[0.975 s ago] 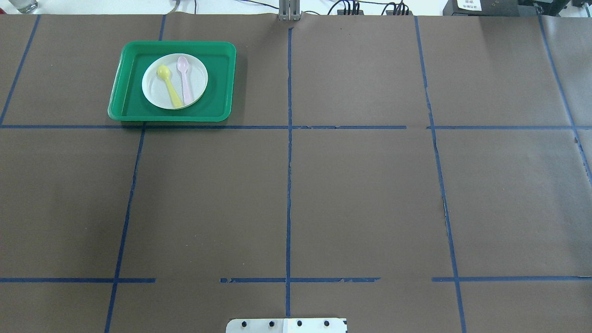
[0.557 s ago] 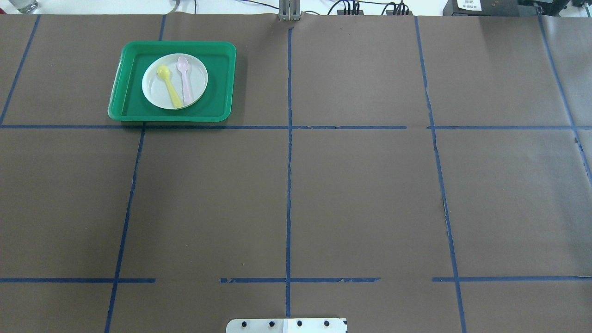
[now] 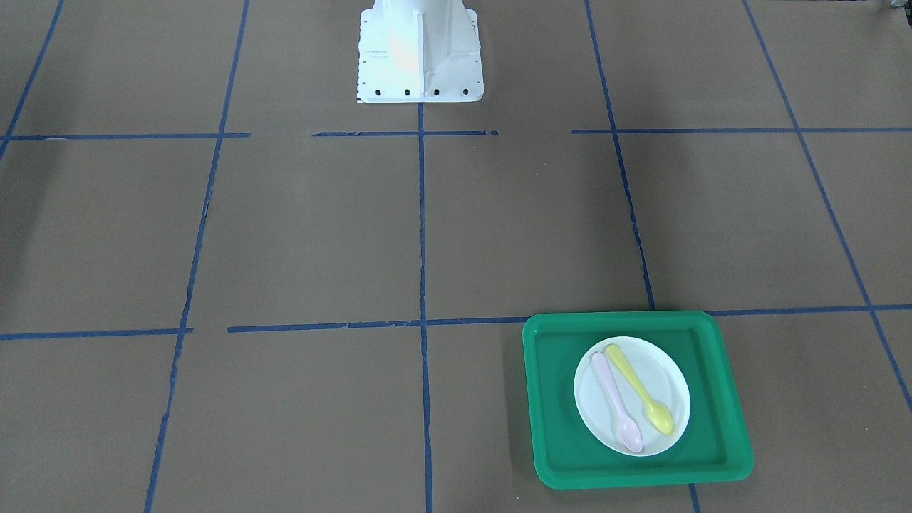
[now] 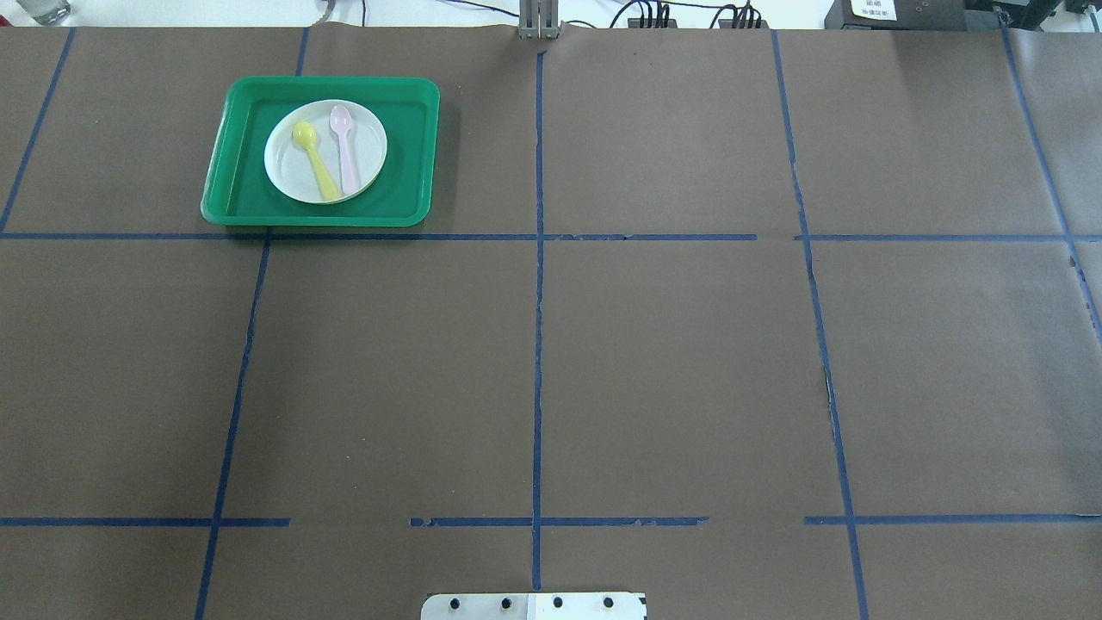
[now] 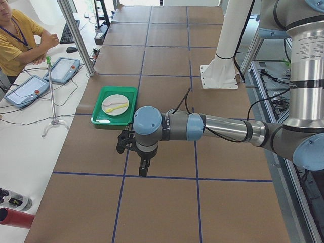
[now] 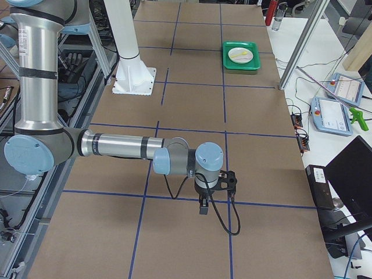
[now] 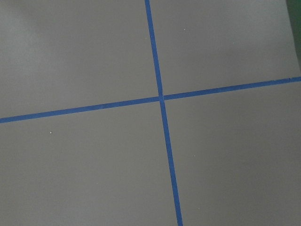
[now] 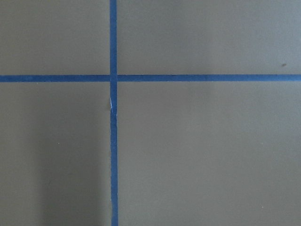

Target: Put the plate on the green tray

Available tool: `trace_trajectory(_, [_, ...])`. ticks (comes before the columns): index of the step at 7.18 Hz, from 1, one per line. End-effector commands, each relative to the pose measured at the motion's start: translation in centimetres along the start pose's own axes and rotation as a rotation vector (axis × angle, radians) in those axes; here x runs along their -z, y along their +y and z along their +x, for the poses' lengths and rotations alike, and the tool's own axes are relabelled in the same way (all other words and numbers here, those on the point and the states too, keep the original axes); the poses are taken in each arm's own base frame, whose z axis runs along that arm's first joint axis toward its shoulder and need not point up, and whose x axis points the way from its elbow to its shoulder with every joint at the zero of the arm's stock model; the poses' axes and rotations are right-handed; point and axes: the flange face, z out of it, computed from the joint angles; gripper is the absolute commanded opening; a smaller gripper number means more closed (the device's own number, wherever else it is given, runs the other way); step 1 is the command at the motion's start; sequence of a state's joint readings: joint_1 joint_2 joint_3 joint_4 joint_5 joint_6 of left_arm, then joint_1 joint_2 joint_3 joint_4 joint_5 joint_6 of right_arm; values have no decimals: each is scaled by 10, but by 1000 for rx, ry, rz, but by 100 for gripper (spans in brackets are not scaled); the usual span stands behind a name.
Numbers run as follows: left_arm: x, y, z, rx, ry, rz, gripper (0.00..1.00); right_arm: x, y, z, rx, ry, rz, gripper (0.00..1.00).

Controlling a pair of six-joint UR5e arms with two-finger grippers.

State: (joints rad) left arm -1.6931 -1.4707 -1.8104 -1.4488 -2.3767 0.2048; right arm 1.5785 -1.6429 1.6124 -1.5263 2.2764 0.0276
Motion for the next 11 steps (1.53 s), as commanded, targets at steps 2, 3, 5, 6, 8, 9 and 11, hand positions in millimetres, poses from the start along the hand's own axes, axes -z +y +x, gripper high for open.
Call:
trace_trajectory(2, [16, -25, 11, -88, -24, 81, 100, 0, 0, 0, 1, 0, 1, 100])
trace_trajectory(3, [18, -28, 14, -99, -21, 92, 100, 0, 0, 0, 0, 0, 0, 100])
trace_trajectory(5, [15, -23, 10, -94, -26, 90, 100, 0, 0, 0, 0, 0, 0, 100])
trace_trajectory(6, [15, -24, 10, -94, -26, 91, 100, 0, 0, 0, 0, 0, 0, 100])
trace_trajectory(8, [14, -22, 10, -91, -25, 89, 100, 0, 0, 0, 1, 0, 1, 100])
trace_trajectory(9, [14, -21, 9, -90, -25, 88, 100, 0, 0, 0, 0, 0, 0, 100])
trace_trajectory(11, [21, -26, 16, -107, -28, 104, 100, 0, 0, 0, 1, 0, 1, 100])
